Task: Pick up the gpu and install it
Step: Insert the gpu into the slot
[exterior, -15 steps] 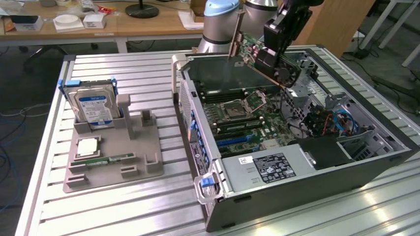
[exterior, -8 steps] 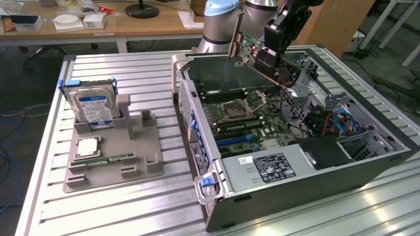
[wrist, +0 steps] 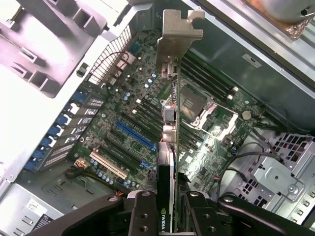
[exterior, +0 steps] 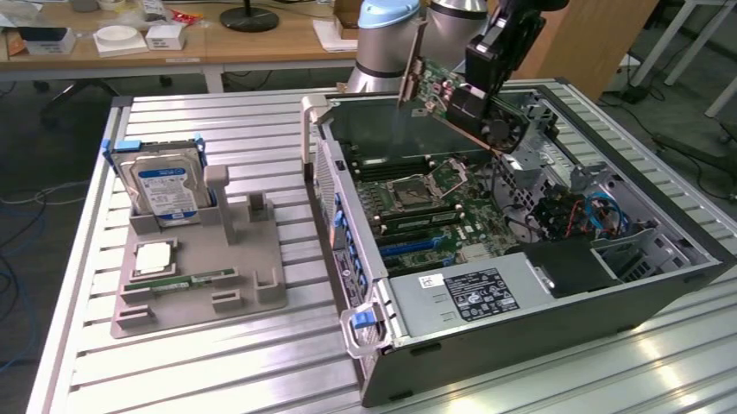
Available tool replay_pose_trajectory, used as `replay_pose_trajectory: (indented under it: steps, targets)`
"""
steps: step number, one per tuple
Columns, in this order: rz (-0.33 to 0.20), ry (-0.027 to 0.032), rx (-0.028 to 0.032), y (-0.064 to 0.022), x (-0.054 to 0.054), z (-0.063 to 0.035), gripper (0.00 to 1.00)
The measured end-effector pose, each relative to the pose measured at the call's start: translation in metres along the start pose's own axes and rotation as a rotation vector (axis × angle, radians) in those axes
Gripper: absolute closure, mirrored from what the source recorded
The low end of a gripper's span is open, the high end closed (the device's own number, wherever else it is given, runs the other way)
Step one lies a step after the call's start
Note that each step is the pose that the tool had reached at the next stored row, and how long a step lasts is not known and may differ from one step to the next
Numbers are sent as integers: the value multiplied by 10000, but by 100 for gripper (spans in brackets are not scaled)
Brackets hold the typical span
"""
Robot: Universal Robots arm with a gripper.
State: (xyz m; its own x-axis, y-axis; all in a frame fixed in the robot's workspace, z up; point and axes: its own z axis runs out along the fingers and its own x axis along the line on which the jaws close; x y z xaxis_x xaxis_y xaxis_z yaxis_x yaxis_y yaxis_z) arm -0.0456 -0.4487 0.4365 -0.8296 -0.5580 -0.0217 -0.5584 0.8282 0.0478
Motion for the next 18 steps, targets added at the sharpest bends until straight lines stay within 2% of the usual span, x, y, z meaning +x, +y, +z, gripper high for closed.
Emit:
replay_pose_trajectory:
  steps: [18]
  targets:
    - [-665, 31, -14, -10, 7, -1, 74]
